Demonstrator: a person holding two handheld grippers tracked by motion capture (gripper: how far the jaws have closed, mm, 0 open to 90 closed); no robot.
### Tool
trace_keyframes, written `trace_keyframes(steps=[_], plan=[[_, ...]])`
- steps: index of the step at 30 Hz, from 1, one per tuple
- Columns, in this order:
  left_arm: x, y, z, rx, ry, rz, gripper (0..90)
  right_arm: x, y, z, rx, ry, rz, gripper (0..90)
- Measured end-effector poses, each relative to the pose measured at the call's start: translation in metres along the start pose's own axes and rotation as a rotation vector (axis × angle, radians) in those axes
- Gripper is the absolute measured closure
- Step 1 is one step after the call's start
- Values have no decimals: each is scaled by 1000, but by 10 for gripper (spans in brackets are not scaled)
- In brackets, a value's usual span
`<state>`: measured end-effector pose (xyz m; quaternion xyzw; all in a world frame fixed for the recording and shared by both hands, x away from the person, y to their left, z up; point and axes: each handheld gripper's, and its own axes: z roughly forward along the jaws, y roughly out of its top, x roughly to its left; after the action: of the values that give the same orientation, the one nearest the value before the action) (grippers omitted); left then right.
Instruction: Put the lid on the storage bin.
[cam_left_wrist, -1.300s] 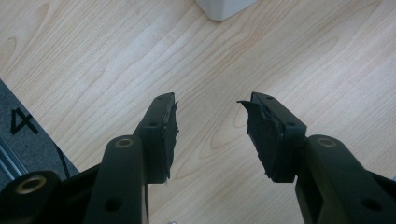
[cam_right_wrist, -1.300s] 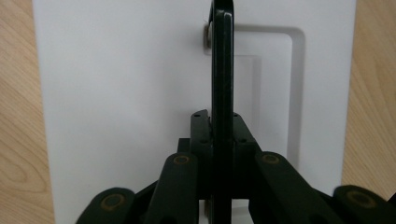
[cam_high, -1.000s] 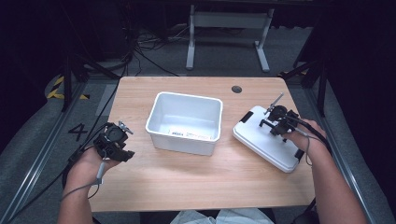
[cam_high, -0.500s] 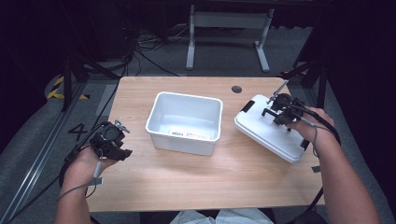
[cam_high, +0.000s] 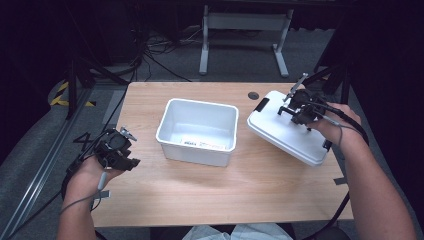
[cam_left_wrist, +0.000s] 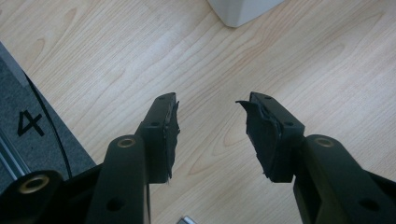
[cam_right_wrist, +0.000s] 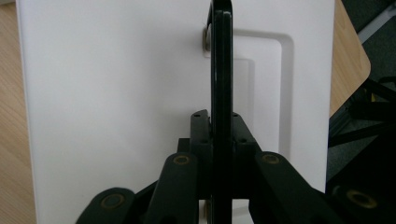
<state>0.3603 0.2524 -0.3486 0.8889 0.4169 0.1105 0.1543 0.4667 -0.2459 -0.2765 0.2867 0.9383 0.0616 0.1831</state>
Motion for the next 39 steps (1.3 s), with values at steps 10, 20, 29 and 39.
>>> trace_keyframes(steps=[10,20,29,39], plan=[[1,-3,-2,0,3,2,535,6,27,-19,-15,-22,-59,839],[2,-14,-7,0,16,-18,534,20,59,-31,-58,-6,-120,839],[3,-19,-9,-9,21,-22,537,40,94,-40,-76,-3,-203,839],[4,-15,-9,-14,11,-15,536,63,130,-45,-104,11,-285,839]])
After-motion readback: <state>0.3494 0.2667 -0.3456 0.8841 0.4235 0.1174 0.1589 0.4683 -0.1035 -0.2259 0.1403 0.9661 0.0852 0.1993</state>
